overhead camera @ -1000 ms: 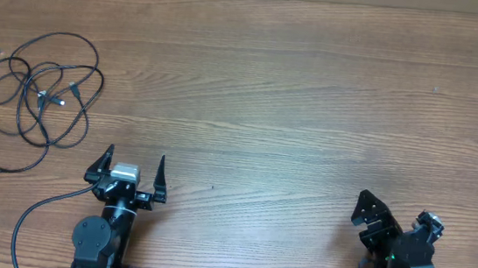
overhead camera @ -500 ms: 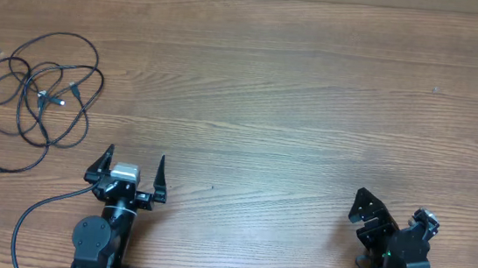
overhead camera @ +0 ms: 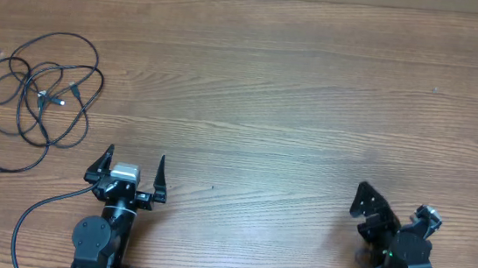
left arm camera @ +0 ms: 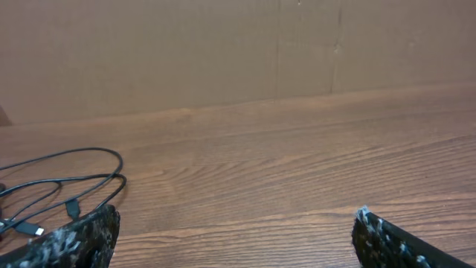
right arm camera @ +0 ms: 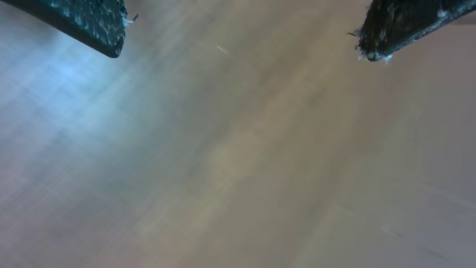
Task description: Untangle cables
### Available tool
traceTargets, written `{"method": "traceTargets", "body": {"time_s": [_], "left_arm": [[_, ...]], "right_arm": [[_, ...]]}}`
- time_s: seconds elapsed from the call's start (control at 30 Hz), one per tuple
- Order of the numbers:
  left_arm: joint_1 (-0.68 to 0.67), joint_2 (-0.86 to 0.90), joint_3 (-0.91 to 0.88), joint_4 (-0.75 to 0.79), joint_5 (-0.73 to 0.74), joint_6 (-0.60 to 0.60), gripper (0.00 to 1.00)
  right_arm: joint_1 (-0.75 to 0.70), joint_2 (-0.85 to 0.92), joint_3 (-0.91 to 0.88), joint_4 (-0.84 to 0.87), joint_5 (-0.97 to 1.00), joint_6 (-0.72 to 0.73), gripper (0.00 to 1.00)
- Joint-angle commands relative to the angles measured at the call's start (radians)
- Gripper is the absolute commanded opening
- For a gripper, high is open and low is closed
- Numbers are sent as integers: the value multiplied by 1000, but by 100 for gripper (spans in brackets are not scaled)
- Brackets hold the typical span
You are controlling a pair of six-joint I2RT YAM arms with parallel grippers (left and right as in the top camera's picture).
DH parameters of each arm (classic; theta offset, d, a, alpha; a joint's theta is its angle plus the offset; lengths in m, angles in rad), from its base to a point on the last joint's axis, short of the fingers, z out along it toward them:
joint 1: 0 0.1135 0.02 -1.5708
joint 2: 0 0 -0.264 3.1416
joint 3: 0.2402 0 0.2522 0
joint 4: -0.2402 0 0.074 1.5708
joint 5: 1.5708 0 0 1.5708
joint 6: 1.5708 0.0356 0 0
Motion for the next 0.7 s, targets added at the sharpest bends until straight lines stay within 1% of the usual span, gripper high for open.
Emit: {"method": "traceTargets", "body": {"time_s": [0.0,0.1,0.23,0.37,0.5,0.67], "left_arm": [[5,-11,-4,-1,-3,-3,100],[5,-11,-4,-1,-3,-3,100],[5,-11,-4,-1,-3,-3,99],[5,-11,-4,-1,-3,-3,99],[5,-11,-4,-1,-3,-3,100],[5,-11,-4,-1,-3,-3,99]], "right_arm": [[-3,-13,-31,200,6,-3,100],[-3,-13,-59,379,6,-2,100],[-3,-13,-64,490,6,-3,100],[-3,-13,-64,646,6,-2,100],[-3,-13,-64,708,6,-2,100],[-3,-13,-64,681,6,-2,100]]}}
